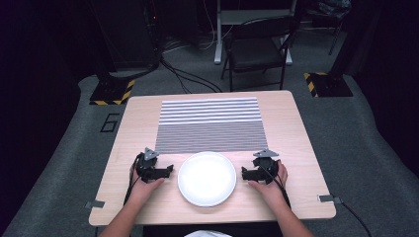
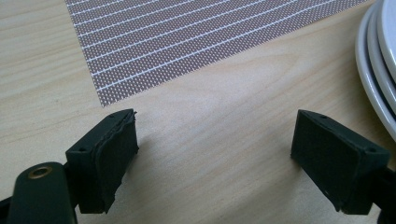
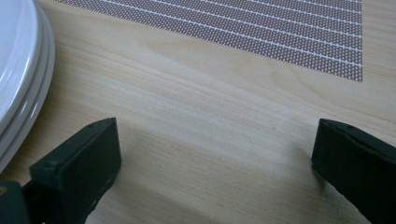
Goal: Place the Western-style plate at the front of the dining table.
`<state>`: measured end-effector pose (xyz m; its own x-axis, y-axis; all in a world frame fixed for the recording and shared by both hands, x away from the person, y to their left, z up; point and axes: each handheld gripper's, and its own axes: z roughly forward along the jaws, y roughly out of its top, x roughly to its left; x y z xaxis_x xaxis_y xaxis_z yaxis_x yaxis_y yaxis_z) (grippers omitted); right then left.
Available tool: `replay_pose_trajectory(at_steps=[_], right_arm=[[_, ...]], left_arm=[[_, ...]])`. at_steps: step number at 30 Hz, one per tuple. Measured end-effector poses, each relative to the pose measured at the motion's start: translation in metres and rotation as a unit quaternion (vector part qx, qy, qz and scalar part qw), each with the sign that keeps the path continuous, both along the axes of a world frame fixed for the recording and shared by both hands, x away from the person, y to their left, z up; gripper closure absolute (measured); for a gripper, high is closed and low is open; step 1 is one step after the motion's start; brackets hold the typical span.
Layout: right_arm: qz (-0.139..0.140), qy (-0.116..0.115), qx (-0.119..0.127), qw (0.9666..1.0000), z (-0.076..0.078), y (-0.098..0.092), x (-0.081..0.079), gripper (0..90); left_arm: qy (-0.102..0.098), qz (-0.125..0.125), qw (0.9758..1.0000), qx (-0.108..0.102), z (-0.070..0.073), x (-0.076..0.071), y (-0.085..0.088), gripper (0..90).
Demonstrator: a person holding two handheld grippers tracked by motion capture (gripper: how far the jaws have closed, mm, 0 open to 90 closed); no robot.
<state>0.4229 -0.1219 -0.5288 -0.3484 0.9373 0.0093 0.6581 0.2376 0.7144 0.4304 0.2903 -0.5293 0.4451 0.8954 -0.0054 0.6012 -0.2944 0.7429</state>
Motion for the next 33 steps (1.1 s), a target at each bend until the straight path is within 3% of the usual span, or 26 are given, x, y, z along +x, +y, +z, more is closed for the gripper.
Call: replay_pose_trajectory(at_steps=[33], right_arm=[[0.019, 0.000, -0.002, 0.9998, -0.0003, 0.0013, 0.0000, 0.0]], left_arm=[[0.003, -0.030, 0.9996, 0.002, 0.0004, -0.0004, 0.0051, 13.9]])
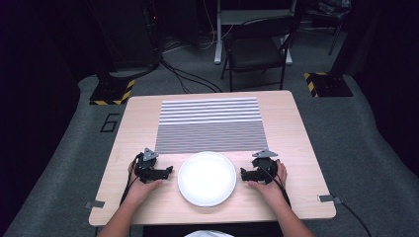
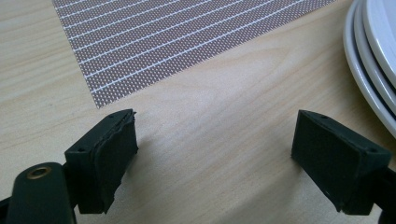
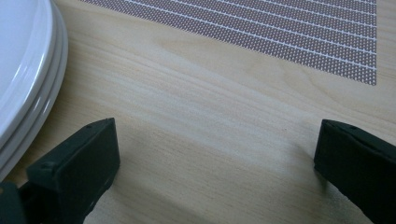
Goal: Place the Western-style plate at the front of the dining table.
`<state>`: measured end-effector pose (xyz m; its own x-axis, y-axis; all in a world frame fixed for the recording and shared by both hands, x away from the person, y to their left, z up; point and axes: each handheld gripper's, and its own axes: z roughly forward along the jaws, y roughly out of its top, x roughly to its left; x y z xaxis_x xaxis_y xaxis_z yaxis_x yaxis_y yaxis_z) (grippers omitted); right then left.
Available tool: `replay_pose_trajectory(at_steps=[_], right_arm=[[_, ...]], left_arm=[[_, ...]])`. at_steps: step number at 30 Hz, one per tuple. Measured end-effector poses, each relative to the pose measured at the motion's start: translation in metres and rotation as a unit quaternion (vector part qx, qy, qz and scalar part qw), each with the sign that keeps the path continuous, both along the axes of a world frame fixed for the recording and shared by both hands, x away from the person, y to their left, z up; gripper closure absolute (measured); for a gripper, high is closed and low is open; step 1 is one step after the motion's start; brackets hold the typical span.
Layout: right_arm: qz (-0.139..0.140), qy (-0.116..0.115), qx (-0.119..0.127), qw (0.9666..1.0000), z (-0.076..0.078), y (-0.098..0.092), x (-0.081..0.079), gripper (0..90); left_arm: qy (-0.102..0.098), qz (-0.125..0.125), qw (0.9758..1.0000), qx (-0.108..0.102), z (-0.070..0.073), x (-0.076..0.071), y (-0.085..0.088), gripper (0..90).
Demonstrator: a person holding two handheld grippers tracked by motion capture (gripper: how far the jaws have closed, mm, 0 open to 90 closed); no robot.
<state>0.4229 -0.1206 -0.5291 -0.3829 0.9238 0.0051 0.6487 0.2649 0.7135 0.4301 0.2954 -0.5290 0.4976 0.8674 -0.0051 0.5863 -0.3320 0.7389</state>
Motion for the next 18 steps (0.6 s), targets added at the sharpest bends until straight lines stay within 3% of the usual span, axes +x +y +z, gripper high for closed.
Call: replay_pose_trajectory(at_steps=[6, 10, 13, 18], right_arm=[[0.000, -0.001, 0.002, 1.0000, 0.0003, 0.0008, 0.0000, 2.1], [-0.002, -0.020, 0.006, 0.9998, 0.0014, 0.0015, -0.0029, 16.1], [-0.003, -0.020, 0.007, 0.9998, 0.0034, 0.0032, -0.0046, 25.7], [-0.008, -0.019, 0.009, 0.9997, 0.0079, 0.0062, -0.0083, 31.1]], left_arm=[[-0.002, 0.002, 1.0000, -0.003, 0.0001, -0.0001, 0.0006, 14.9], [-0.009, 0.020, 0.9997, -0.006, 0.0010, -0.0015, 0.0034, 24.2], [-0.007, 0.032, 0.9994, -0.012, 0.0024, -0.0018, 0.0061, 32.8], [0.005, 0.049, 0.9987, -0.016, 0.0049, -0.0038, 0.0068, 36.6]])
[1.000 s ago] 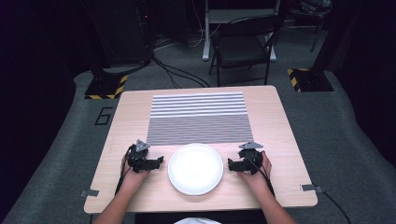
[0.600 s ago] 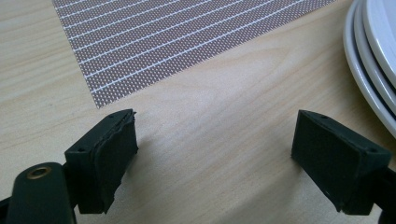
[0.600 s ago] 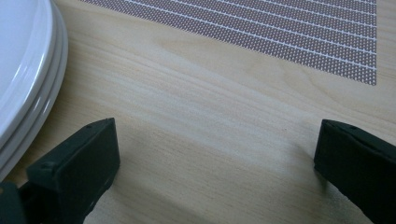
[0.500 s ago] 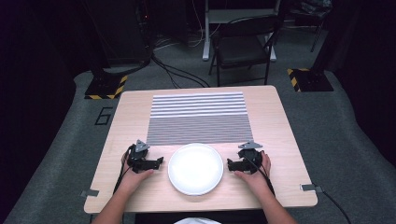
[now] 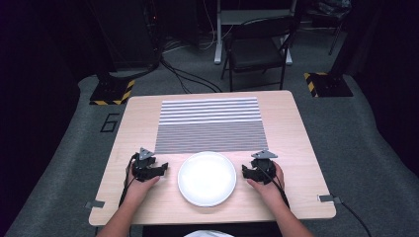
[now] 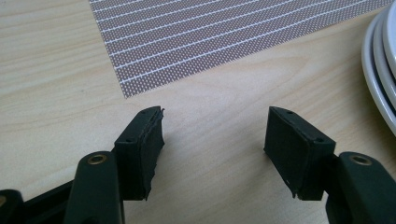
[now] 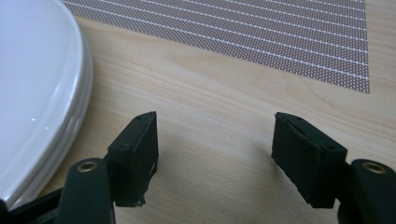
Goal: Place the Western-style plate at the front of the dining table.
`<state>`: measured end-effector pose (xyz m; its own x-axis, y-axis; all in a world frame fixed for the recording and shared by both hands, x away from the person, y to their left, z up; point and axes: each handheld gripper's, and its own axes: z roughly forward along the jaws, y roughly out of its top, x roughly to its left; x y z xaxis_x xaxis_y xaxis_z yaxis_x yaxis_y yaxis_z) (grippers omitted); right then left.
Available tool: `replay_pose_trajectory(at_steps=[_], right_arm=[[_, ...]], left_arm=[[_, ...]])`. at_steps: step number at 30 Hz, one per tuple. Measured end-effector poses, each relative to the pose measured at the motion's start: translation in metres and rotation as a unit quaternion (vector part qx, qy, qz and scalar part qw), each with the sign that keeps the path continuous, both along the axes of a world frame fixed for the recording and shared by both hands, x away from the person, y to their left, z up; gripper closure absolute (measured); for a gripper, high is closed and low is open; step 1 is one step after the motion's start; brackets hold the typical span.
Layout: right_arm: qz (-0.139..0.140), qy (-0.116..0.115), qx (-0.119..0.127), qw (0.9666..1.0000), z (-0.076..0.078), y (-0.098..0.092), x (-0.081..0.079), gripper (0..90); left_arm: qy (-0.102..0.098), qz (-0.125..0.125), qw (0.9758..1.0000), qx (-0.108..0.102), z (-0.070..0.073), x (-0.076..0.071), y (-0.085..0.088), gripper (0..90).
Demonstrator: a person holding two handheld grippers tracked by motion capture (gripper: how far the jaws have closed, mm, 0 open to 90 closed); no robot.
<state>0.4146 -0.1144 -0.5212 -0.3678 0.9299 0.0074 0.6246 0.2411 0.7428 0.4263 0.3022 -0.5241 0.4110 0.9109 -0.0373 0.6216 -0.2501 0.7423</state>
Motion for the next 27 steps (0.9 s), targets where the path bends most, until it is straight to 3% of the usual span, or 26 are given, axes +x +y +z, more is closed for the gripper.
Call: replay_pose_trajectory(at_steps=[7, 12, 15, 19, 23, 25, 27], right_arm=[[0.008, -0.014, -0.005, 0.9998, 0.007, 0.006, -0.007, 31.8], [0.006, -0.005, 0.012, 0.9999, 0.014, 0.008, -0.013, 33.6], [0.008, -0.005, 0.020, 0.9998, 0.019, 0.008, -0.016, 38.4], [0.009, -0.009, 0.033, 0.9994, 0.024, 0.008, -0.020, 41.1], [0.013, -0.004, 0.054, 0.9984, 0.031, 0.009, -0.023, 44.6], [0.014, -0.011, 0.050, 0.9986, 0.037, 0.010, -0.024, 46.9], [0.015, -0.022, 0.046, 0.9986, 0.042, 0.011, -0.026, 48.3]], left_arm=[[-0.006, 0.025, 0.9996, -0.011, 0.009, -0.005, 0.002, 38.0], [-0.014, 0.019, 0.9992, -0.034, 0.017, -0.011, 0.002, 37.9], [-0.013, 0.006, 0.9981, -0.061, 0.020, -0.016, 0.001, 42.4], [-0.022, 0.007, 0.9977, -0.063, 0.025, -0.021, -0.003, 42.3], [-0.014, 0.010, 0.9982, -0.057, 0.031, -0.024, -0.007, 43.3], [-0.019, 0.013, 0.9983, -0.053, 0.035, -0.026, -0.007, 44.6], [-0.014, 0.016, 0.9976, -0.067, 0.039, -0.027, -0.008, 46.8]])
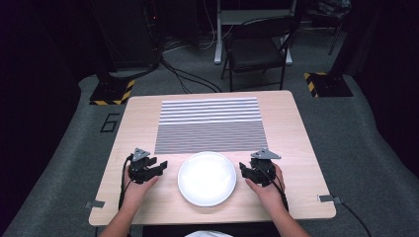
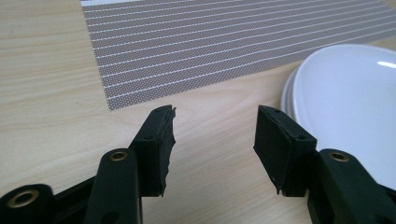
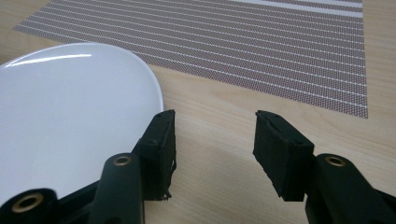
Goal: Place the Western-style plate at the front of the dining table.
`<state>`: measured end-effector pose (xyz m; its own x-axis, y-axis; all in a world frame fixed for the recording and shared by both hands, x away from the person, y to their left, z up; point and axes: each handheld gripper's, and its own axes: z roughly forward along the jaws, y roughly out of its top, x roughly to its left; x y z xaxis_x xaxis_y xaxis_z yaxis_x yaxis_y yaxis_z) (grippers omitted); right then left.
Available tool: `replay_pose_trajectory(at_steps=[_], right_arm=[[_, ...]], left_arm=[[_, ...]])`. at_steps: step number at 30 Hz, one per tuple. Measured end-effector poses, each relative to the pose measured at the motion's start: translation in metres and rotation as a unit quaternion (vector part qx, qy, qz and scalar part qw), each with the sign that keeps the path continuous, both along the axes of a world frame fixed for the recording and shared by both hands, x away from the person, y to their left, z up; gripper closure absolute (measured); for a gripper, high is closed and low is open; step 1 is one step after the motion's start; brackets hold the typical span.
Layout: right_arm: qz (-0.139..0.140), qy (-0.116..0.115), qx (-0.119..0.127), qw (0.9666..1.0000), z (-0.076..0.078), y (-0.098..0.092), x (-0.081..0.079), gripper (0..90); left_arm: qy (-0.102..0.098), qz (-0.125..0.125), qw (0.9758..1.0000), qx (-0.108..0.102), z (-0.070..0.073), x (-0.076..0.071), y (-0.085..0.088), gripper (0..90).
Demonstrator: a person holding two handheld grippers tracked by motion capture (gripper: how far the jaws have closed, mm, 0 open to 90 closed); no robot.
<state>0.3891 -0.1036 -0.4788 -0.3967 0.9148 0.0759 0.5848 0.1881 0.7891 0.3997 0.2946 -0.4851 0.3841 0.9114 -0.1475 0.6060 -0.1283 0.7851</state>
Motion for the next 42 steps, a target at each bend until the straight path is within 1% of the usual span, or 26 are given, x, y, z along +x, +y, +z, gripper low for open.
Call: replay_pose_trajectory(at_steps=[2, 5, 8, 10, 13, 15, 16, 17, 21, 22, 24, 25, 27, 31, 32, 33, 34, 36, 38, 42], right_arm=[[-0.001, 0.000, -0.001, 1.0000, 0.004, -0.001, -0.001, 48.4], [-0.009, 0.001, 0.013, 0.9999, 0.008, -0.002, -0.004, 48.7], [-0.012, 0.000, 0.020, 0.9997, 0.011, -0.002, -0.008, 51.0], [-0.014, 0.004, 0.025, 0.9996, 0.013, -0.001, -0.010, 51.9], [-0.016, 0.002, 0.021, 0.9997, 0.014, 0.002, -0.012, 52.3], [-0.015, 0.003, 0.024, 0.9996, 0.015, 0.003, -0.013, 52.3], [-0.016, 0.003, 0.028, 0.9995, 0.015, 0.004, -0.014, 52.3], [-0.016, 0.002, 0.030, 0.9994, 0.015, 0.004, -0.014, 52.3], [-0.019, 0.007, 0.044, 0.9989, 0.014, 0.005, -0.017, 52.5], [-0.020, 0.008, 0.048, 0.9986, 0.014, 0.005, -0.018, 52.7], [-0.025, 0.003, 0.050, 0.9984, 0.012, 0.005, -0.019, 53.0], [-0.028, 0.003, 0.051, 0.9983, 0.011, 0.005, -0.020, 53.6], [-0.032, 0.004, 0.063, 0.9975, 0.009, 0.005, -0.021, 54.4], [-0.038, 0.007, 0.076, 0.9963, 0.003, 0.006, -0.022, 57.2], [-0.039, 0.008, 0.076, 0.9963, 0.002, 0.007, -0.022, 57.4], [-0.034, 0.008, 0.073, 0.9967, 0.000, 0.008, -0.021, 57.5], [-0.033, 0.013, 0.070, 0.9969, -0.002, 0.009, -0.021, 57.5], [-0.028, 0.021, 0.073, 0.9967, -0.006, 0.012, -0.020, 57.6], [-0.026, 0.024, 0.066, 0.9972, -0.010, 0.014, -0.019, 57.6], [-0.021, 0.031, 0.064, 0.9973, -0.015, 0.017, -0.019, 57.3]], left_arm=[[0.002, 0.001, 1.0000, -0.001, 0.005, -0.002, 0.000, 46.7], [-0.001, 0.007, 1.0000, -0.006, 0.010, -0.006, -0.001, 45.6], [0.006, 0.016, 0.9996, -0.024, 0.016, -0.009, -0.001, 45.9], [0.006, 0.024, 0.9994, -0.024, 0.020, -0.012, -0.002, 47.2], [0.003, 0.028, 0.9992, -0.028, 0.024, -0.016, -0.003, 50.0], [0.000, 0.030, 0.9992, -0.025, 0.026, -0.019, -0.005, 51.2], [-0.005, 0.034, 0.9991, -0.024, 0.025, -0.020, -0.007, 51.2], [-0.005, 0.034, 0.9992, -0.021, 0.024, -0.021, -0.008, 51.5], [-0.001, 0.030, 0.9993, -0.023, 0.021, -0.024, -0.012, 52.2], [0.003, 0.029, 0.9991, -0.031, 0.021, -0.025, -0.013, 52.1], [0.003, 0.031, 0.9986, -0.042, 0.021, -0.027, -0.015, 50.6], [0.000, 0.031, 0.9987, -0.040, 0.021, -0.028, -0.017, 50.5], [-0.001, 0.028, 0.9988, -0.040, 0.020, -0.029, -0.020, 51.4], [0.004, 0.025, 0.9980, -0.057, 0.012, -0.028, -0.023, 54.0], [0.008, 0.025, 0.9977, -0.063, 0.009, -0.028, -0.023, 55.0], [0.014, 0.020, 0.9974, -0.068, 0.006, -0.027, -0.024, 55.8], [0.018, 0.014, 0.9973, -0.070, 0.004, -0.025, -0.025, 56.0], [0.020, 0.008, 0.9977, -0.065, 0.001, -0.023, -0.026, 56.6], [0.024, 0.006, 0.9970, -0.073, -0.002, -0.022, -0.026, 57.2], [0.031, 0.000, 0.9964, -0.079, -0.006, -0.020, -0.027, 58.4]])
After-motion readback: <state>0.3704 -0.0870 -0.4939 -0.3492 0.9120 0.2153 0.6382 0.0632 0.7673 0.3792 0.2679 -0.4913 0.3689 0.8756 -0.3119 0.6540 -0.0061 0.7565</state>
